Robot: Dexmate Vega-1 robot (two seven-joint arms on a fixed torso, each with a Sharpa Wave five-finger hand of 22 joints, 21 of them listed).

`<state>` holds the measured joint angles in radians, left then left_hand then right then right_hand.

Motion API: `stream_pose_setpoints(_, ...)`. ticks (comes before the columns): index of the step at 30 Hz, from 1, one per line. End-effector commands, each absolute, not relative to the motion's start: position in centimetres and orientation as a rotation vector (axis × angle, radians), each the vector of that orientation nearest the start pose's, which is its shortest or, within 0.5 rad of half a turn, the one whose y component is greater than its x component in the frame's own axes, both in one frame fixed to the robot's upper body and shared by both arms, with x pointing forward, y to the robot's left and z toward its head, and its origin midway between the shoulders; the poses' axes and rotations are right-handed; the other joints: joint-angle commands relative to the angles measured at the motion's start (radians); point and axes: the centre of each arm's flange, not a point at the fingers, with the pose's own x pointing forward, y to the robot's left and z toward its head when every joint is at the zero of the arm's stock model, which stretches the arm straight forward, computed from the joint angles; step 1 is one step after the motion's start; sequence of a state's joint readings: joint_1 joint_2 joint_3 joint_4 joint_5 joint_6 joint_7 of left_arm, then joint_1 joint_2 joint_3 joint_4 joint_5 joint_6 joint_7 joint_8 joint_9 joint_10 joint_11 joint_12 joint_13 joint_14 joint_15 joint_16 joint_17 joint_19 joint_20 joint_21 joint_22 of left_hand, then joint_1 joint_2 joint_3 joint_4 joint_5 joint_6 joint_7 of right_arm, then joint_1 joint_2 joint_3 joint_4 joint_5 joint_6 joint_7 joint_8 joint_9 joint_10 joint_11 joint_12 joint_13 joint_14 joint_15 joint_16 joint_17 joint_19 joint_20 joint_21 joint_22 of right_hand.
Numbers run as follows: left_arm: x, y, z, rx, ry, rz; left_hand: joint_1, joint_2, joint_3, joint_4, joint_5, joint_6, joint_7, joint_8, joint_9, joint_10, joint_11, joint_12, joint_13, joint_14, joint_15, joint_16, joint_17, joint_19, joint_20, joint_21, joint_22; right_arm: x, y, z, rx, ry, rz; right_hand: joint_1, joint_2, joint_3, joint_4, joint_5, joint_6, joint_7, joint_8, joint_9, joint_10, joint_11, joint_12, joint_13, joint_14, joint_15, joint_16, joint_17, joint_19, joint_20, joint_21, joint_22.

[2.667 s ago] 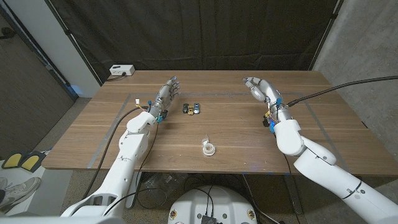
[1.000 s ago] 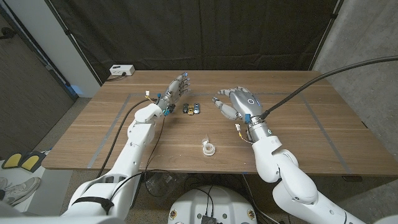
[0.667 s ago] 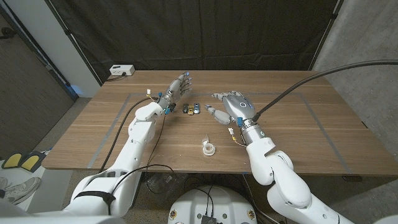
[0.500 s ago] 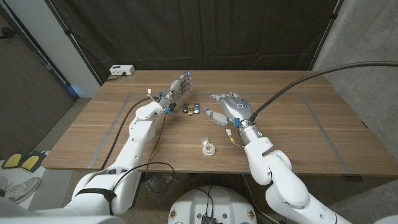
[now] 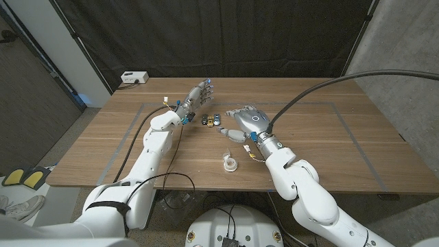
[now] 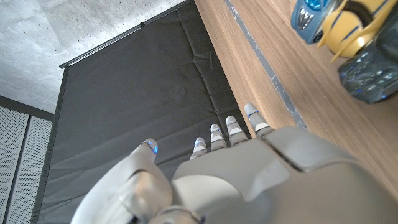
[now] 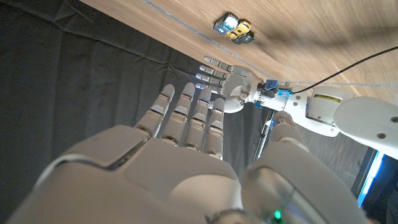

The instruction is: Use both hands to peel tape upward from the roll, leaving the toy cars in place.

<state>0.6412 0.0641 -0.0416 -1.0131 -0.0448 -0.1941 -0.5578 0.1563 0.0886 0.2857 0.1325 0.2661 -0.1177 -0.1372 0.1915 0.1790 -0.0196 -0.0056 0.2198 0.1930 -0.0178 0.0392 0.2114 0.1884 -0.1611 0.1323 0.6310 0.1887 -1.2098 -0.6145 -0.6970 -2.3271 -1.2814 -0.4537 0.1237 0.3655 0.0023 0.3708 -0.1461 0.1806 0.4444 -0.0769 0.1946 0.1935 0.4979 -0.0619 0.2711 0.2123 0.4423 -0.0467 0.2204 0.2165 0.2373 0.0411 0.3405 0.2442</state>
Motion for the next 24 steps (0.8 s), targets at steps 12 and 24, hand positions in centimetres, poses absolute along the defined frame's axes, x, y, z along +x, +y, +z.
stream_pose_setpoints(12, 70.4, 21.6, 1.3, 0.144, -0.55, -0.497, 0.002, 0.006, -0.004, -0.001, -0.004, 0.002, -0.004, 0.001, 0.006, 0.004, -0.001, -0.004, 0.003, 0.006, 0.004, -0.003, 0.005, -0.004, 0.007, -0.008, 0.002, 41.5, -6.0, -7.5, -1.674, -0.674, -0.088, 0.07, 0.004, -0.004, -0.014, -0.001, 0.058, 0.002, 0.034, 0.007, 0.105, -0.001, 0.058, 0.03, 0.095, -0.119, 0.06, 0.032, 0.057, -0.022, 0.035, 0.008)
stream_pose_setpoints(24, 70.3, 20.9, 1.5, 0.151, -0.55, -0.507, 0.001, 0.006, -0.006, -0.001, -0.005, 0.002, -0.002, 0.001, 0.006, 0.003, 0.0, -0.005, 0.003, 0.006, 0.005, -0.004, 0.005, -0.003, 0.007, -0.011, 0.002, 41.3, -6.5, -8.6, -1.697, -0.552, -0.087, 0.116, -0.006, -0.019, -0.02, 0.001, 0.098, 0.013, 0.049, 0.009, 0.161, -0.015, 0.098, 0.053, 0.162, -0.123, 0.108, 0.071, 0.098, -0.023, 0.07, 0.021)
